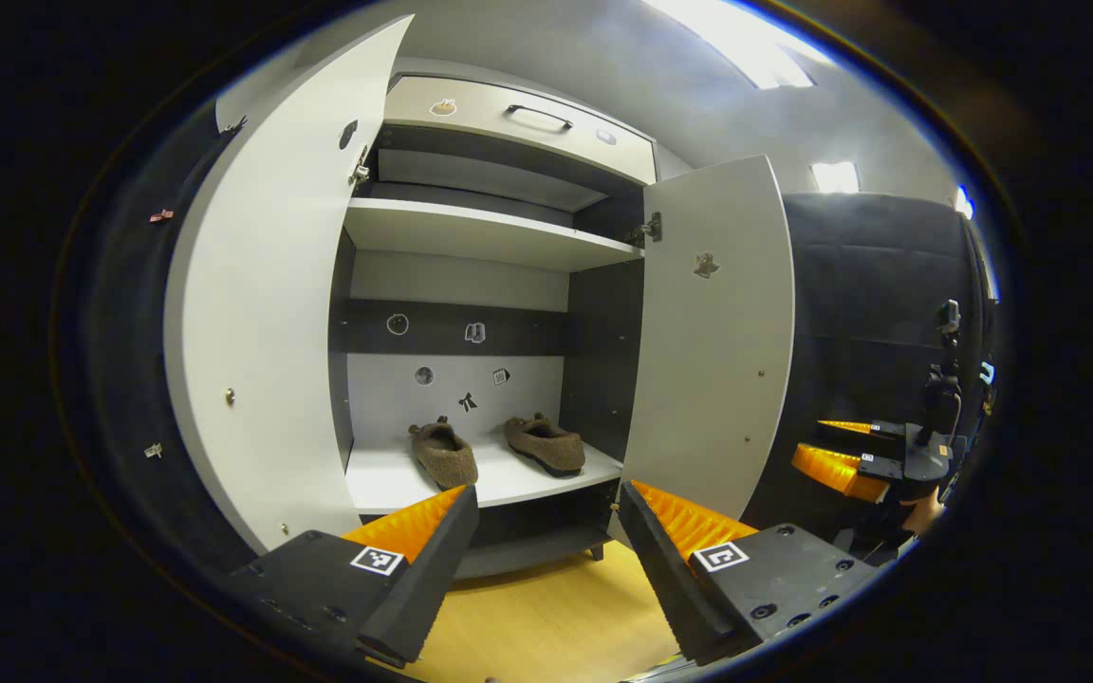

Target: Grab one shoe with the right hand and put it into the shoe cabinet, grab the other shoe with the left hand and put it into the shoe cabinet; then close the right door with the right hand and the left door with the left hand.

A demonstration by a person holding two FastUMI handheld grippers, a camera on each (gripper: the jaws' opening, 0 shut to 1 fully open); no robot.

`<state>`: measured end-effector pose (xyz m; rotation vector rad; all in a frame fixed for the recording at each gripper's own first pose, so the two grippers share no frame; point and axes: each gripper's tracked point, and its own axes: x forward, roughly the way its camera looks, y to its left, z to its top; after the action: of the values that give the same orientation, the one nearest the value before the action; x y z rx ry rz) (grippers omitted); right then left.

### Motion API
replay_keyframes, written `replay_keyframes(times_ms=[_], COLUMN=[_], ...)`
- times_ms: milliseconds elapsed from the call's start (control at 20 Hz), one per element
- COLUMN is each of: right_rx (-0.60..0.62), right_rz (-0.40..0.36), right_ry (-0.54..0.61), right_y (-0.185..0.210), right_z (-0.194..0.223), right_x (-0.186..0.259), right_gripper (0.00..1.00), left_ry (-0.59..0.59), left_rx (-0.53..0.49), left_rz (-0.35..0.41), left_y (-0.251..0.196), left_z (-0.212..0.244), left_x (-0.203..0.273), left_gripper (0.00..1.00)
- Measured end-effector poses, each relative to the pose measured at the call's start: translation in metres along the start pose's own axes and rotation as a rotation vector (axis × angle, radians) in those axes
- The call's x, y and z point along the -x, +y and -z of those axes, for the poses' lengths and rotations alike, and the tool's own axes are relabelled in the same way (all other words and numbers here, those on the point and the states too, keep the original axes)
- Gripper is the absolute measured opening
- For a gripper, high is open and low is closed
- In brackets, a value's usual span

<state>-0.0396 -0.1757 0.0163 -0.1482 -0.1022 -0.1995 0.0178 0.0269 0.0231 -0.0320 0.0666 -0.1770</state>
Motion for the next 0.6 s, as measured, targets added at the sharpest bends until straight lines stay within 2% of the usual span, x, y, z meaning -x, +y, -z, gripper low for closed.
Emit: replay_keyframes(times_ms=[50, 100, 300, 400, 600], right_rx=[0.026, 0.027, -0.078, -0.084, -0.116], right_rz=[0.009, 0.011, -0.011, -0.025, -0.125], right_ry=[0.006, 0.014, 0.005, -0.004, -0.013], right_y=[-0.015, -0.023, -0.046, -0.055, -0.045], right_z=[0.002, 0.002, -0.003, -0.004, -0.007], right_x=[-0.003, -0.009, -0.044, -0.059, -0.076], right_gripper=[0.94, 0.97, 0.98, 0.98, 0.97], left_ry=[0.006, 0.011, 0.006, -0.005, -0.02], left_rx=[-0.003, -0.009, -0.007, 0.016, 0.064], left_rz=[-0.006, -0.015, -0.117, -0.165, -0.227], left_y=[0.0, 0.0, 0.016, 0.022, 0.025], left_z=[0.0, 0.002, -0.004, -0.006, -0.009], left_x=[0.007, 0.013, 0.03, 0.035, 0.042], left_gripper=[0.95, 0.95, 0.95, 0.96, 0.95])
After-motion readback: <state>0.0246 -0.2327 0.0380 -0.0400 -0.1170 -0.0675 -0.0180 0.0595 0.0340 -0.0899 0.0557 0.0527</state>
